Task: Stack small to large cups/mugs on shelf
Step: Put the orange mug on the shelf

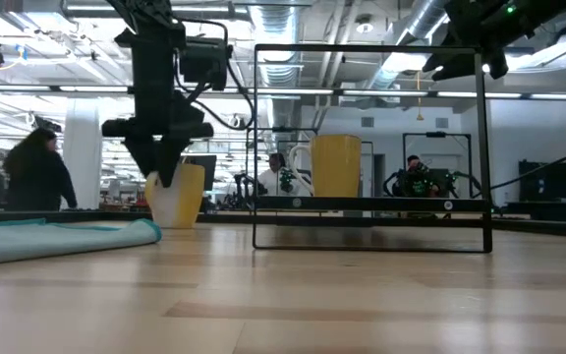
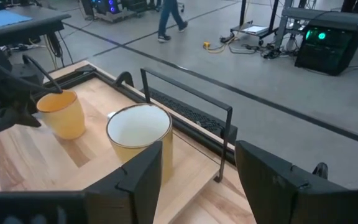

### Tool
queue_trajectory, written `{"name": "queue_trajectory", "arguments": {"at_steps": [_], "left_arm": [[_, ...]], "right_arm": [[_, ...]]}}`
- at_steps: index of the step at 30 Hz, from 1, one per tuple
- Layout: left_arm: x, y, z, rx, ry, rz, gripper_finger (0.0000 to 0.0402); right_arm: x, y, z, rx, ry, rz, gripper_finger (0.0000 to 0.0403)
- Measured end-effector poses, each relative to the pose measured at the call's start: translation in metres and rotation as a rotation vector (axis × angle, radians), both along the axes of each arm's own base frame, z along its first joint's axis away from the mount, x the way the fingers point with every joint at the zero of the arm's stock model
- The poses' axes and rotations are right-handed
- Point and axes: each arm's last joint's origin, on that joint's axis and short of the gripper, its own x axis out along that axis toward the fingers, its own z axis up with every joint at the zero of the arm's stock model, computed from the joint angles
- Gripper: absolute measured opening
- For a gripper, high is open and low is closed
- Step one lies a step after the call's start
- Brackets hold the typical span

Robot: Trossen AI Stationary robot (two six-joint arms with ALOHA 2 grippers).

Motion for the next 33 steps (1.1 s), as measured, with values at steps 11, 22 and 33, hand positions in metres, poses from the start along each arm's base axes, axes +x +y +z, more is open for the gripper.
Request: {"name": "queue_trajectory", "arguments": {"at_steps": [11,22,33], "left_arm": [[-0.001,0.002,0.001,0.012,0.011,0.005,0.0117],[-0.001,0.003,0.001,0.030,0.036,-0.054,0.0048],[0.002,-0.008,0.005,0.000,0.010,-0.155,0.0048]], "right_arm": [[0.000,0.000,0.000,0.000,0.003,0.000,0.0221],[0.000,0.000,0.000,-0.001,0.006,-0.002,0.0221],[0.000,0.000,-0.001,0.000,0.009,-0.002,0.0221]]}}
